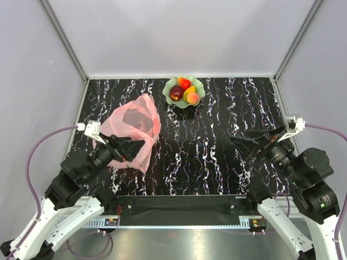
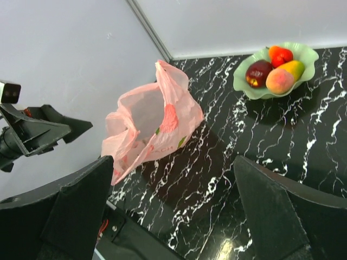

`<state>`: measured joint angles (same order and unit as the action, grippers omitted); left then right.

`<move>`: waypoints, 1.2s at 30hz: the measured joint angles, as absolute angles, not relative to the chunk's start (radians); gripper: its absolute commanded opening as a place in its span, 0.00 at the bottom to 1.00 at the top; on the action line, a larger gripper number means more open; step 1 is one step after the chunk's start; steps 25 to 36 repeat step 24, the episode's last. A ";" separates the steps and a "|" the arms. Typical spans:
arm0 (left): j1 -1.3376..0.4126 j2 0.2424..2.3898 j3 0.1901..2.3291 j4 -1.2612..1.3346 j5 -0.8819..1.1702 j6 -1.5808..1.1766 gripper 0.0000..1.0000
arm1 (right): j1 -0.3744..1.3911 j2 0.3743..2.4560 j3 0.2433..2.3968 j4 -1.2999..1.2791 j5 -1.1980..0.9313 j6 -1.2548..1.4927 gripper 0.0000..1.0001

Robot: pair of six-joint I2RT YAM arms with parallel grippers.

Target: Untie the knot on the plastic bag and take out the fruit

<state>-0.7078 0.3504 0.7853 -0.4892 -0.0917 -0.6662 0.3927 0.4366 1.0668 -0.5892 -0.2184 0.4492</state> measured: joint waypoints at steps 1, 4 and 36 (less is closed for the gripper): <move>-0.708 0.357 0.785 -0.486 -0.076 -0.666 0.99 | 0.393 0.434 1.072 -0.607 -0.219 0.449 1.00; -0.708 0.368 0.785 -0.473 -0.038 -0.665 0.99 | 0.393 0.427 1.090 -0.649 -0.218 0.449 1.00; -0.708 0.375 0.858 -0.454 0.057 -0.568 0.99 | 0.393 0.262 1.161 -0.706 -0.115 0.450 1.00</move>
